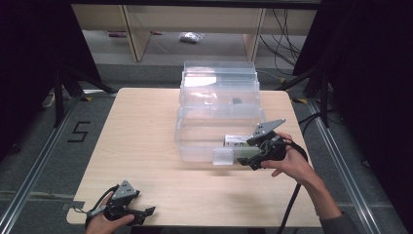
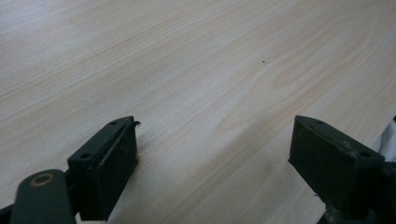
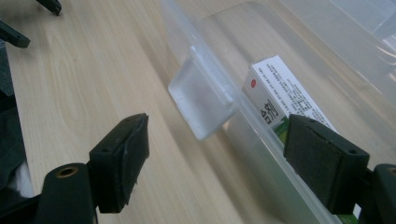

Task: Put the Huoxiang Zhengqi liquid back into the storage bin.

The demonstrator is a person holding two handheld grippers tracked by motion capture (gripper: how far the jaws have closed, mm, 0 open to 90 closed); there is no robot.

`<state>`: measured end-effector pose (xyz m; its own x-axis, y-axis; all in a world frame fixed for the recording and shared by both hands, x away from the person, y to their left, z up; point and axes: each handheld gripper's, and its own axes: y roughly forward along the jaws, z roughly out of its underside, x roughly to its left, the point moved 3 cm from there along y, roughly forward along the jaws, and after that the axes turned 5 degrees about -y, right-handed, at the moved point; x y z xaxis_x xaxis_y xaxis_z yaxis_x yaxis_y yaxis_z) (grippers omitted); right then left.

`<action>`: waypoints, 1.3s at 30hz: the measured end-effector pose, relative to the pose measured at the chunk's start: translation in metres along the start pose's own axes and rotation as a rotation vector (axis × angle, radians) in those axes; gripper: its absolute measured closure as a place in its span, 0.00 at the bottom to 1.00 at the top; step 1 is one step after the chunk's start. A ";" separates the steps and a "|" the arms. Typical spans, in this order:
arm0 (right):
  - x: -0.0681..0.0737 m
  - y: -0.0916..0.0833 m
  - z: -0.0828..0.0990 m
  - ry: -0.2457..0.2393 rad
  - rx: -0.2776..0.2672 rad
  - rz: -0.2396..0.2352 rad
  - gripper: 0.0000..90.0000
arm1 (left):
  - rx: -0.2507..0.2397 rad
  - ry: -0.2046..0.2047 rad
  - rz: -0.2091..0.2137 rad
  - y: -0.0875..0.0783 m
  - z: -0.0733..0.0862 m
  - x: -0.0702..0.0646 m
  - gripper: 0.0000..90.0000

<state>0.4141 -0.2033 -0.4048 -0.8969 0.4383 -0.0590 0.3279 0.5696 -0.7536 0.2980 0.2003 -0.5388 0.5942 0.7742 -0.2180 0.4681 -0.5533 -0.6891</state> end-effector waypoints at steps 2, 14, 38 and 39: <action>0.003 0.001 0.001 0.006 -0.014 0.000 0.26 | 0.000 0.009 0.000 0.000 0.000 0.001 0.16; 0.011 0.006 0.009 -0.010 -0.017 -0.016 0.26 | -0.006 0.001 0.002 0.000 0.000 0.000 0.17; 0.026 0.012 0.023 0.007 -0.044 -0.007 0.19 | 0.016 0.018 -0.002 -0.001 0.000 0.001 0.17; 0.027 0.013 0.025 0.015 -0.058 -0.001 0.19 | 0.016 0.017 -0.003 -0.001 0.000 0.001 0.17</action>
<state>0.3869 -0.2010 -0.4323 -0.8928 0.4480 -0.0479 0.3441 0.6095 -0.7142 0.2980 0.2021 -0.5382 0.6042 0.7701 -0.2045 0.4590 -0.5461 -0.7008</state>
